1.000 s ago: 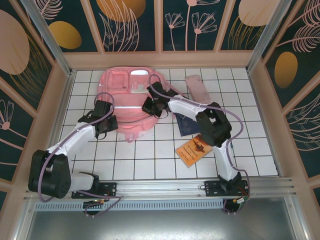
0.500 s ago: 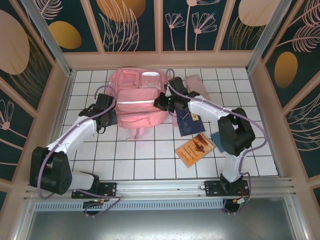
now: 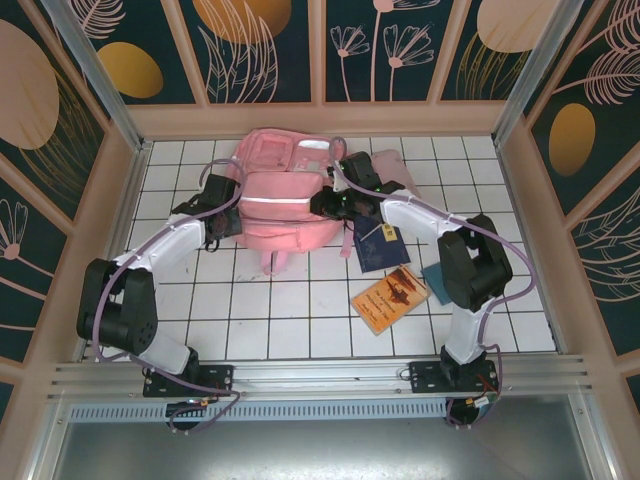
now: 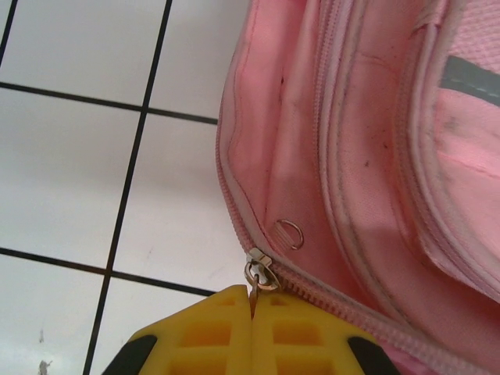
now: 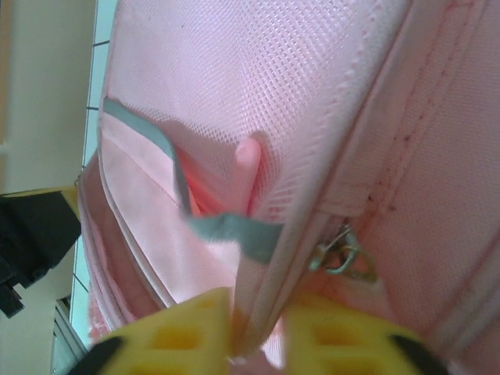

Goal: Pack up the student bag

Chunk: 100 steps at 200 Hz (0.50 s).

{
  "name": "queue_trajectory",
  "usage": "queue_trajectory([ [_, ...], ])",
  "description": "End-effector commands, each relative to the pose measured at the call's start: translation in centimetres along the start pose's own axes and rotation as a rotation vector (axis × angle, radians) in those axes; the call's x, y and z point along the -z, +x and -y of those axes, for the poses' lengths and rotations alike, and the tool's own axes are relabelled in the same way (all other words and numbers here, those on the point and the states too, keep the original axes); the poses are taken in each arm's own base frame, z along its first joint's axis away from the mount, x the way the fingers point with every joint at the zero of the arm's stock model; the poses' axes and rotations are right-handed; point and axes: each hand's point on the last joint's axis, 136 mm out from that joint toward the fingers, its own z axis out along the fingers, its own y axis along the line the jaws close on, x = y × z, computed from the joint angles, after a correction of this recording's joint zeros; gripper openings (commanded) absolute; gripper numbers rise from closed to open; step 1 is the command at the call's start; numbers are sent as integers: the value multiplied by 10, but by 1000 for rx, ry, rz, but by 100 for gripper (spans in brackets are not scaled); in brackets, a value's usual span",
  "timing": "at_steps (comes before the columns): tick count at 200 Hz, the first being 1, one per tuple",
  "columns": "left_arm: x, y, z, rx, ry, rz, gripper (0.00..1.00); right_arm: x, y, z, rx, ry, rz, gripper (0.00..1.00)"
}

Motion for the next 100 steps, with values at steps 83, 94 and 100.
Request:
queue_trajectory([
  [83, 53, -11, -4, 52, 126, 126, 0, 25, 73, -53, -203, 86, 48, 60],
  [94, 56, -7, -14, 84, 85, 123, 0, 20, 88, -51, -263, 86, 22, 61],
  [100, 58, -6, -19, 100, 67, 124, 0, 17, 95, -47, -303, 94, 16, 61],
])
